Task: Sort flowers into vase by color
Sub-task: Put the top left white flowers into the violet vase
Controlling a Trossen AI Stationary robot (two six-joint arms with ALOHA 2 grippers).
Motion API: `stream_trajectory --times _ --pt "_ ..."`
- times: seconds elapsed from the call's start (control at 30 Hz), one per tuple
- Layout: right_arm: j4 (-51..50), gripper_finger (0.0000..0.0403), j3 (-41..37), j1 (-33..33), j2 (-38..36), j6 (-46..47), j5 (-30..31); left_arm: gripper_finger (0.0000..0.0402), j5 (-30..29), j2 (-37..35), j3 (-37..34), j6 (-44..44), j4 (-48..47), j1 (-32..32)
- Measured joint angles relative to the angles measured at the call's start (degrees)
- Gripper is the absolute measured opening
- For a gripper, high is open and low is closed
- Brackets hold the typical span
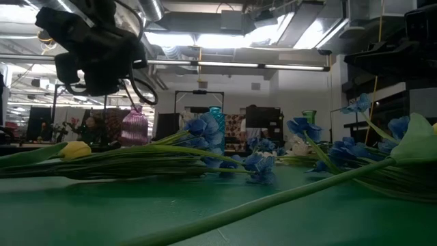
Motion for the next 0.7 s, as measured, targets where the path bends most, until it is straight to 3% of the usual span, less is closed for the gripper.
stream_trajectory --times 0.7 --pt "-0.06 0.0161 0.00 -0.01 0.02 -0.26 0.00 0.0000 0.39 -0.02 0.02 4.38 -0.24 0.00"
